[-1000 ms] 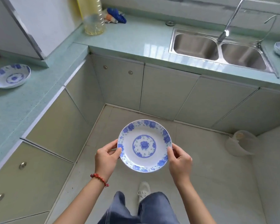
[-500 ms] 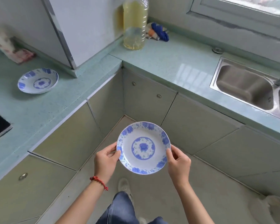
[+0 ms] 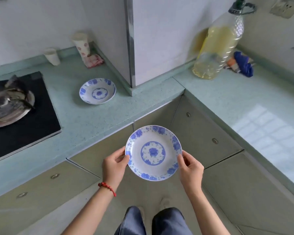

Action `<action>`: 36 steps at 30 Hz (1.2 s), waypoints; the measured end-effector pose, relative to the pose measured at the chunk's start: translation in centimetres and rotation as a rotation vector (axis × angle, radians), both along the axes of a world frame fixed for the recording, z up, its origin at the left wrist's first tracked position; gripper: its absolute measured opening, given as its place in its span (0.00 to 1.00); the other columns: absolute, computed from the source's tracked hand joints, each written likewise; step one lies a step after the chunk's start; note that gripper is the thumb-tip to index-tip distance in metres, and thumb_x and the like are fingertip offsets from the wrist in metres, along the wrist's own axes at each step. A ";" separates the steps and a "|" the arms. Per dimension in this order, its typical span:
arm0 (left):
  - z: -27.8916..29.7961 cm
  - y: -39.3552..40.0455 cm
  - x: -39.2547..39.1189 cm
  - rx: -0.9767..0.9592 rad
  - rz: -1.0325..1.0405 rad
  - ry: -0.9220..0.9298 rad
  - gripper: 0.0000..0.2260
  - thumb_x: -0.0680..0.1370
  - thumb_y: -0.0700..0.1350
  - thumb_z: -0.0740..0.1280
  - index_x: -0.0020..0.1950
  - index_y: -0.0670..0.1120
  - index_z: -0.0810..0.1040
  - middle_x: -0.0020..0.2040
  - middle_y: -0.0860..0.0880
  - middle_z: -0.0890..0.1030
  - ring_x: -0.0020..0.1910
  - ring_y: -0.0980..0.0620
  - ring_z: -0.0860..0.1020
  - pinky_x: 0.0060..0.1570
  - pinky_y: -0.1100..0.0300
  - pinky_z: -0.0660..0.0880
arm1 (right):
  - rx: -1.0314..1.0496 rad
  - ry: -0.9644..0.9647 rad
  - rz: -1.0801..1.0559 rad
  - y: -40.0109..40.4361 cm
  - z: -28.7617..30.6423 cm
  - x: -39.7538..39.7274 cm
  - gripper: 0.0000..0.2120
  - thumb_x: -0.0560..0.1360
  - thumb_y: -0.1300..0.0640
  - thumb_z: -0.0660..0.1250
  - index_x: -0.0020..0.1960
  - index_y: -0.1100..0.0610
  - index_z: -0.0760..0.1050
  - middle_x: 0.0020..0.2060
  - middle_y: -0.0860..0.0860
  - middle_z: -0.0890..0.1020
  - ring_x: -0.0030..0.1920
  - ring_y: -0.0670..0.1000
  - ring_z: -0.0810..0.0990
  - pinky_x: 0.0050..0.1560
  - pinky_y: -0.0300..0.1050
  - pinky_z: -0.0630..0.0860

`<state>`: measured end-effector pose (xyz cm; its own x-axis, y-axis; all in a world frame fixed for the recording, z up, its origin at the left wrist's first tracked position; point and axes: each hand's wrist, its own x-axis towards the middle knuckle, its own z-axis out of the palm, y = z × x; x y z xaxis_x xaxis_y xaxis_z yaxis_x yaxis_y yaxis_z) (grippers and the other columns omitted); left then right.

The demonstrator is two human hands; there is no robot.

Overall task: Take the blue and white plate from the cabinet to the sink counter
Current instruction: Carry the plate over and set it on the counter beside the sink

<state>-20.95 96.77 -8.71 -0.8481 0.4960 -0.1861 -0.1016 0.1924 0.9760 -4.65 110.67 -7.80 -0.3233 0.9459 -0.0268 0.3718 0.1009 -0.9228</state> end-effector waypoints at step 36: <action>-2.2 48.6 8.1 -0.152 -0.686 0.003 0.15 0.71 0.32 0.68 0.56 0.42 0.78 0.46 0.53 0.82 0.39 0.64 0.81 0.37 0.70 0.78 | -0.079 -0.098 -0.700 35.0 -2.8 13.6 0.06 0.73 0.61 0.66 0.45 0.63 0.79 0.27 0.61 0.80 0.25 0.49 0.69 0.26 0.31 0.63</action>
<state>-12.83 145.36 -10.92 -0.3538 0.8880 -0.2937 0.0938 0.3461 0.9335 8.93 145.67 -10.58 0.3669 0.9246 -0.1022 0.4064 -0.2581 -0.8765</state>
